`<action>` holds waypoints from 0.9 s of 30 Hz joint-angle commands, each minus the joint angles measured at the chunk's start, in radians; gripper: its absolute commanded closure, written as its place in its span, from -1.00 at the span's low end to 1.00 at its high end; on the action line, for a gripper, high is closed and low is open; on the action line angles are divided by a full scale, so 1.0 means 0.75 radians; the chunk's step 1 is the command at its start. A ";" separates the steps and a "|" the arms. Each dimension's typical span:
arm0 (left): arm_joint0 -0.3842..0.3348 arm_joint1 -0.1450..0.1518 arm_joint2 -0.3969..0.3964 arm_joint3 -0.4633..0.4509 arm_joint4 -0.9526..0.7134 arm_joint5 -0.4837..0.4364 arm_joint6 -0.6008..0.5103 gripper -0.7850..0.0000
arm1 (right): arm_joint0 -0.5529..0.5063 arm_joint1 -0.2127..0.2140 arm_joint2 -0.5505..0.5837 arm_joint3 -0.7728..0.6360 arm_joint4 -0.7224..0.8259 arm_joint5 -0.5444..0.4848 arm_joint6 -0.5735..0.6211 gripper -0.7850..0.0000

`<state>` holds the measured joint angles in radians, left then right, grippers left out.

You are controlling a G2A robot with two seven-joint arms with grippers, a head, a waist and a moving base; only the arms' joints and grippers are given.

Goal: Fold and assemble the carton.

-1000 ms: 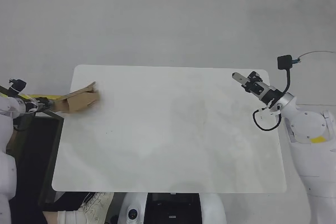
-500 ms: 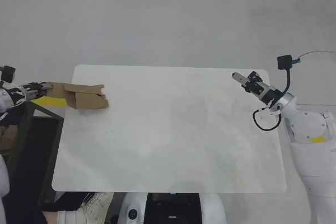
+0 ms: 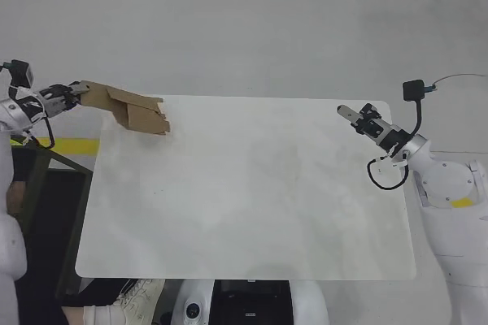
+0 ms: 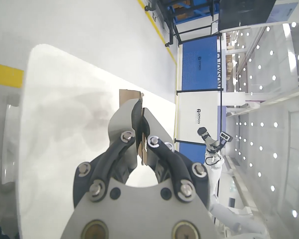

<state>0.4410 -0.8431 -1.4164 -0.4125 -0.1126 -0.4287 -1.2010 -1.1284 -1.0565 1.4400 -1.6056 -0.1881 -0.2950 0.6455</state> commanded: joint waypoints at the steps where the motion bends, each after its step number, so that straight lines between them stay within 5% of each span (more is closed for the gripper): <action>1: -0.008 -0.027 0.034 -0.052 -0.037 0.028 -0.007 1.00 | 0.000 0.000 0.000 0.000 0.000 0.000 0.000 -1.00; 17: -0.060 -0.217 0.384 -0.367 -0.118 0.175 0.086 1.00 | 0.000 0.000 0.000 0.000 0.000 0.000 0.000 -1.00; 27: -0.026 -0.274 0.511 -0.555 -0.166 0.213 0.041 1.00 | 0.000 0.000 0.000 0.000 0.000 0.000 0.000 -1.00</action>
<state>0.4165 -1.0458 -1.0399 -0.8089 -0.2337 -0.2717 -1.1691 -1.1284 -1.0565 1.4400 -1.6056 -0.1881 -0.2950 0.6455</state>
